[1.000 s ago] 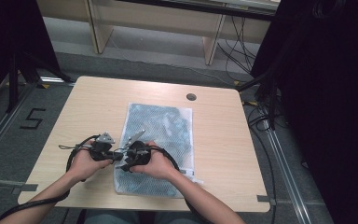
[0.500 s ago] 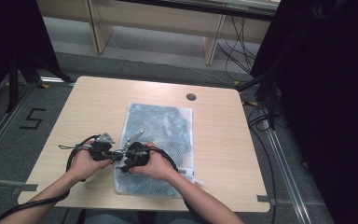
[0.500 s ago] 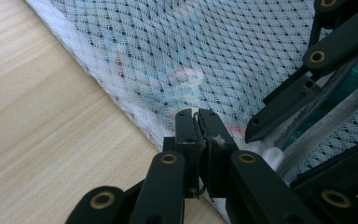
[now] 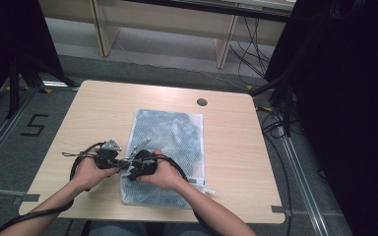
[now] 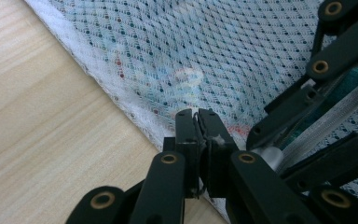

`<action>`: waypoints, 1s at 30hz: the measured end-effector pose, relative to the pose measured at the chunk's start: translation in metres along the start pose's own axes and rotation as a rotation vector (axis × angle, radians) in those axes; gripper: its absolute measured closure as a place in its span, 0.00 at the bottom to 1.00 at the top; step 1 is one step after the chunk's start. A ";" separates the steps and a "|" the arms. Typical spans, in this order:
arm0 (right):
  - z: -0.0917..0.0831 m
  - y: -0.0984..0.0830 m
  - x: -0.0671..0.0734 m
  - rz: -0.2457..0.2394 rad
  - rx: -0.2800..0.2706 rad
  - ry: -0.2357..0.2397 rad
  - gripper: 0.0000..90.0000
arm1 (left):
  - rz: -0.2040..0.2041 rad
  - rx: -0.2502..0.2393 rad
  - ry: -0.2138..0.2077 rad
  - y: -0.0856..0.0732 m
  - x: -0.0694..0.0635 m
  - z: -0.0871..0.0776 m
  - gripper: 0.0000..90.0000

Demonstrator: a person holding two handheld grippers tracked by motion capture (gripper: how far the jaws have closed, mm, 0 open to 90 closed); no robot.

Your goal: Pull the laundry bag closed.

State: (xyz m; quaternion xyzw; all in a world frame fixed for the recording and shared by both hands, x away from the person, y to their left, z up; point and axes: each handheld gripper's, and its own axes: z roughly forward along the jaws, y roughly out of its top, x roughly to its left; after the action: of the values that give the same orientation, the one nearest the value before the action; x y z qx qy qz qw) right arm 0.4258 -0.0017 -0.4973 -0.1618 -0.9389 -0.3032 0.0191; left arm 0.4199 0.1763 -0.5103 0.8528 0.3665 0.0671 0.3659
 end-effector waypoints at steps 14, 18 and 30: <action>0.003 0.003 0.003 -0.013 0.007 0.015 0.90 | -0.001 -0.005 -0.002 -0.001 0.000 0.000 0.96; 0.002 0.003 0.003 -0.018 0.008 0.007 0.91 | 0.004 -0.004 -0.001 -0.001 0.000 0.000 0.96; -0.001 0.006 0.004 -0.028 -0.014 0.000 0.92 | 0.014 -0.005 0.001 -0.001 -0.001 0.000 0.96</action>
State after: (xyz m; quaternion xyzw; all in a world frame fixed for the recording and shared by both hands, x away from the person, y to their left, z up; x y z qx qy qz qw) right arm 0.4236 0.0034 -0.4926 -0.1488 -0.9389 -0.3101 0.0138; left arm 0.4188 0.1761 -0.5110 0.8544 0.3604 0.0713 0.3674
